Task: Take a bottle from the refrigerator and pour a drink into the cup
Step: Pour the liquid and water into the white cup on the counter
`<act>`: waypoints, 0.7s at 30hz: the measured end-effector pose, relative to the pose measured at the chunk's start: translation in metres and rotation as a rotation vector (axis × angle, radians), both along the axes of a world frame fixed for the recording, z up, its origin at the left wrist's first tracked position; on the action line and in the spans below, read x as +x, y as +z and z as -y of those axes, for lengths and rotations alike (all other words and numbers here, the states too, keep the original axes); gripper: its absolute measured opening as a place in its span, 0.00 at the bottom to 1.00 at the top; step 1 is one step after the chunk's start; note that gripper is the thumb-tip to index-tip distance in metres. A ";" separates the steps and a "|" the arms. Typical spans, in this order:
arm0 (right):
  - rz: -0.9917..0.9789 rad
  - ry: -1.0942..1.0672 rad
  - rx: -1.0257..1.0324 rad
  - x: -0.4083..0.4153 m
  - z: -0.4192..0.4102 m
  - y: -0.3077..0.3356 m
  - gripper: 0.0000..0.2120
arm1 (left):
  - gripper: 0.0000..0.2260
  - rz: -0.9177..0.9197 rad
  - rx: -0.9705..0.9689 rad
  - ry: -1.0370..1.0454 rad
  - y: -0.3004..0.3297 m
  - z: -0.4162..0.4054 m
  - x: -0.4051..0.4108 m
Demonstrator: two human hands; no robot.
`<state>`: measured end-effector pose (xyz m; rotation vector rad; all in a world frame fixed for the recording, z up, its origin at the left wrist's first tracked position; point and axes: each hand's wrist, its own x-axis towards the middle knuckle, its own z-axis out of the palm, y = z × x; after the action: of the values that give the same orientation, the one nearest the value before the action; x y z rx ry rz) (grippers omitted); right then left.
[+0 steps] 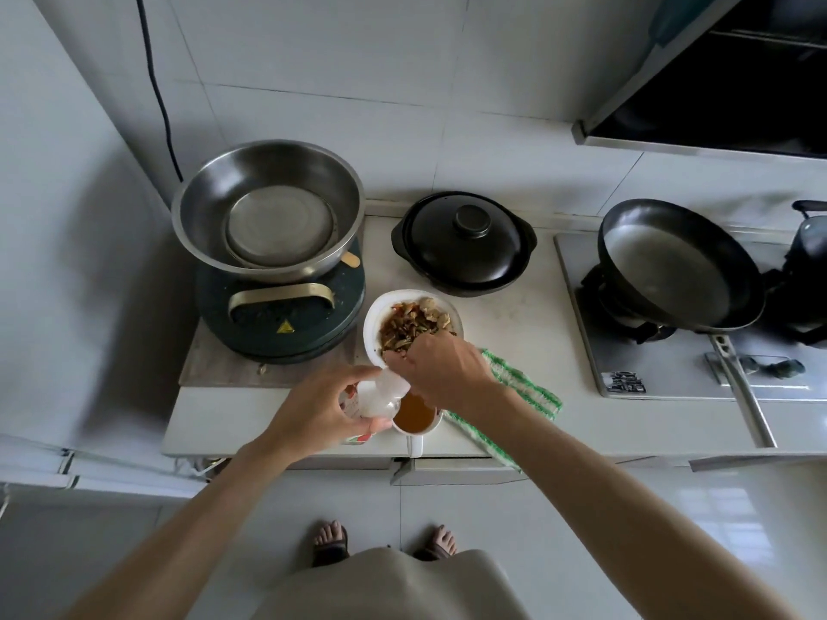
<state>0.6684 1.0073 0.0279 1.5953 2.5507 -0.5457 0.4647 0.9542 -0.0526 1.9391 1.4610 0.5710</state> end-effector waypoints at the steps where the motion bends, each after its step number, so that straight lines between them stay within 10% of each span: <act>1: 0.115 0.038 0.091 0.000 0.002 -0.004 0.20 | 0.29 0.011 -0.012 0.002 0.002 0.000 0.001; 11: -0.199 0.345 0.340 0.006 0.024 -0.009 0.17 | 0.36 -0.039 -0.110 -0.051 0.011 -0.007 -0.007; 21: -0.048 -0.173 0.312 -0.033 0.035 -0.030 0.09 | 0.26 -0.291 0.244 0.094 0.005 0.004 0.015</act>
<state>0.6354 0.9720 -0.0017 1.9369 2.6531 -0.2056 0.4796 0.9504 -0.0480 2.2257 1.7381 0.5469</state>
